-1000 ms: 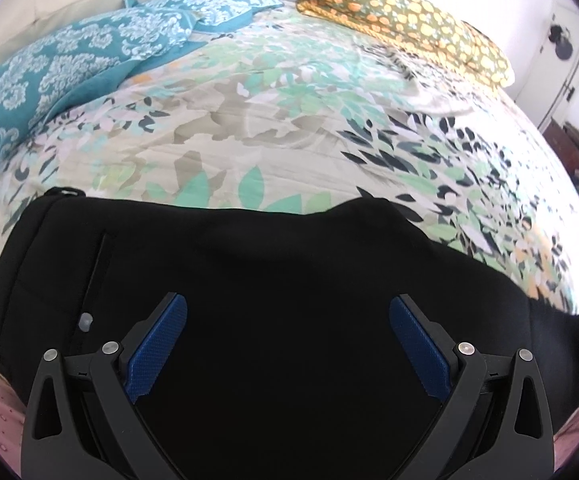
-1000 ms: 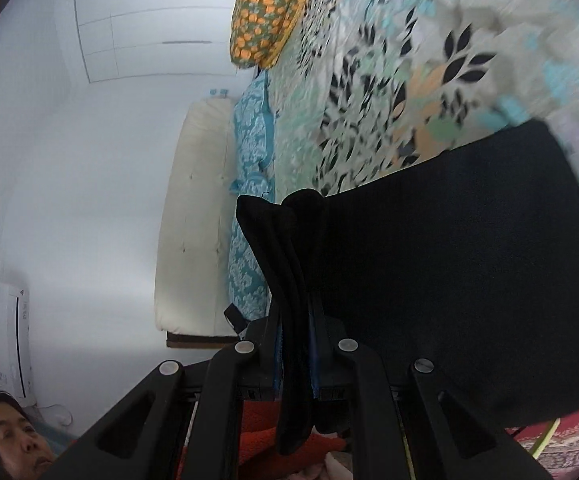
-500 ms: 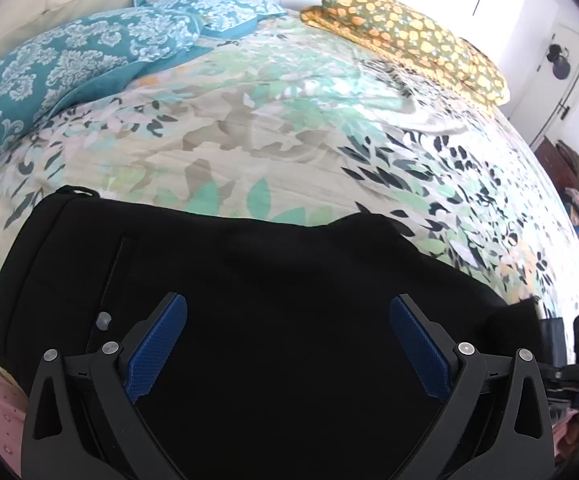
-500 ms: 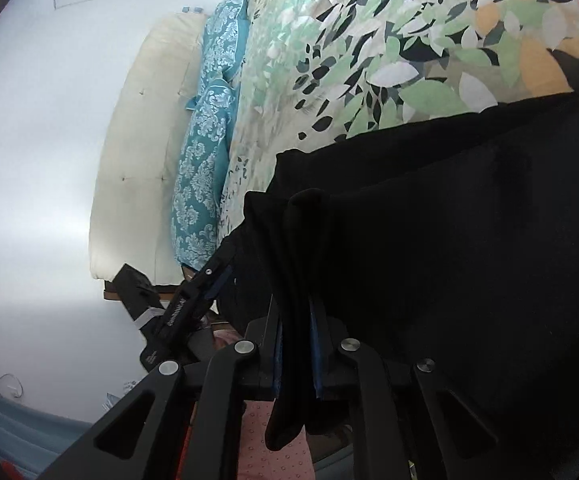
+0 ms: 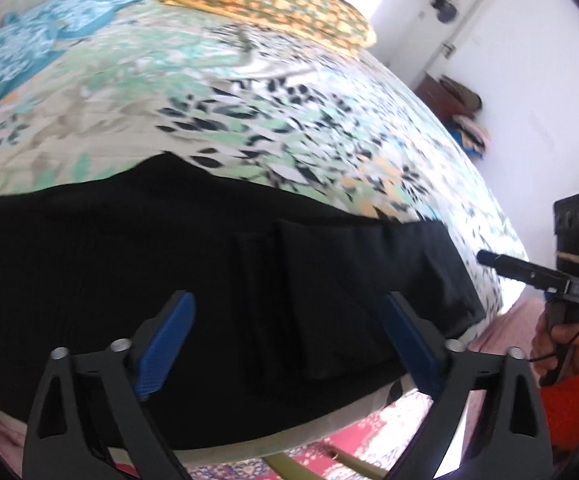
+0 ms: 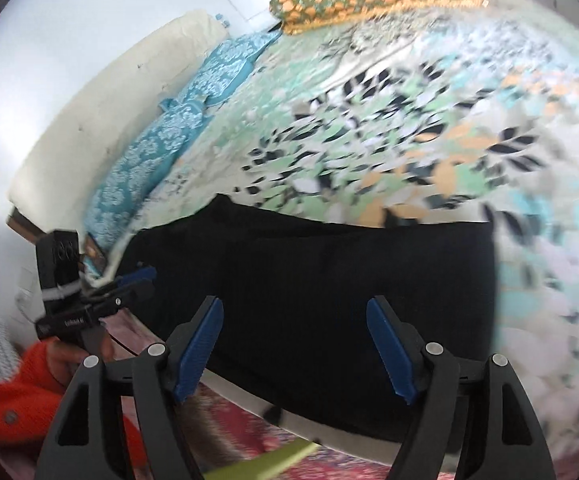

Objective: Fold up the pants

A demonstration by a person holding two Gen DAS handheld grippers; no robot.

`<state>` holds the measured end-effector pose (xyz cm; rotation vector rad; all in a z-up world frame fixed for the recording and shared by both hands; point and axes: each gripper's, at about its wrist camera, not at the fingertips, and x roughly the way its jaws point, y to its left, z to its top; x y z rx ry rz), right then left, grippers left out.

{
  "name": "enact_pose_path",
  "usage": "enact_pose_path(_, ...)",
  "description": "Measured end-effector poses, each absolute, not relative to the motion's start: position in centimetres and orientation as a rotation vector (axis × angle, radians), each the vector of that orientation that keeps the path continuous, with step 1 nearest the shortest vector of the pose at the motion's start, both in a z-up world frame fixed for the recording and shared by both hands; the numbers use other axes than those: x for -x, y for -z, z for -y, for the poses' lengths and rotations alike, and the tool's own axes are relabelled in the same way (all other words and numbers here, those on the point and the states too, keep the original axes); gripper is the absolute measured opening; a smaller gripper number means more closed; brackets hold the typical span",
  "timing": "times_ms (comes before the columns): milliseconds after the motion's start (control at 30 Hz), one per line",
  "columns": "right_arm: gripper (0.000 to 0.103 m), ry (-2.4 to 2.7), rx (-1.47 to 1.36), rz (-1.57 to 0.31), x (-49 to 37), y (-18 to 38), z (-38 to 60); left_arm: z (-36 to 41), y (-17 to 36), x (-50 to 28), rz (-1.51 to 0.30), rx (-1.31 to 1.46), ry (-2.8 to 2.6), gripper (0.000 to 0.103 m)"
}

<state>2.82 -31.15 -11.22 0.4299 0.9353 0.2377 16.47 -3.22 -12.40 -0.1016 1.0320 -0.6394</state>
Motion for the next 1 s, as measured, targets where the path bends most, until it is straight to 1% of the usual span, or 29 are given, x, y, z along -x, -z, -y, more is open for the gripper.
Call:
enact_pose_path(33,0.074,-0.218,-0.436,-0.921,-1.7,11.1,32.0,3.9,12.6,-16.5,-1.044,0.087,0.654,0.074)
enact_pose_path(67,0.074,-0.202,-0.451,-0.905,-0.8,11.0,32.5,4.6,13.1,-16.6,-1.065,0.073,0.673,0.072)
enact_pose_path(167,0.074,-0.179,-0.470,-0.848,0.9,10.2,34.1,5.8,14.2,-16.5,-1.097,0.039,0.675,0.070)
enact_pose_path(267,0.074,-0.149,-0.439,-0.774,1.4,9.0,34.8,6.4,15.2,-16.7,-1.126,0.022,0.673,0.066)
enact_pose_path(400,0.074,-0.106,-0.442,-0.741,0.8,8.8,35.3,7.3,16.1,-16.8,-1.159,0.001,0.677,0.063)
enact_pose_path(467,0.074,-0.088,-0.452,-0.737,0.7,8.8,35.6,7.5,16.5,-16.8,-1.169,-0.003,0.679,0.055)
enact_pose_path(500,0.074,-0.080,-0.457,-0.733,0.6,8.9,35.9,7.5,16.7,-16.9,-1.174,-0.010,0.670,0.046)
enact_pose_path(533,0.074,-0.072,-0.462,-0.728,0.8,8.8,36.1,7.5,16.9,-16.8,-1.179,-0.015,0.663,0.031)
enact_pose_path(567,0.074,-0.060,-0.466,-0.721,0.9,8.7,36.3,7.3,17.1,-16.9,-1.188,-0.011,0.660,0.023)
enact_pose_path(600,0.074,-0.049,-0.470,-0.713,1.0,8.7,36.6,7.2,17.3,-17.0,-1.195,-0.002,0.655,0.012)
enact_pose_path(633,0.074,-0.037,-0.475,-0.705,1.1,8.7,36.9,7.0,17.4,-17.1,-1.199,0.009,0.648,0.008)
enact_pose_path(733,0.075,0.011,-0.503,-0.681,1.6,8.7,38.2,6.3,16.6,-16.9,-1.178,0.016,0.640,0.004)
enact_pose_path(867,0.075,0.057,-0.541,-0.677,2.1,8.9,39.7,4.7,14.9,-16.4,-1.136,0.008,0.621,0.003)
enact_pose_path(1000,0.075,-0.005,-0.578,-0.734,1.3,10.0,39.4,3.5,15.0,-16.9,-1.142,0.013,0.569,0.003)
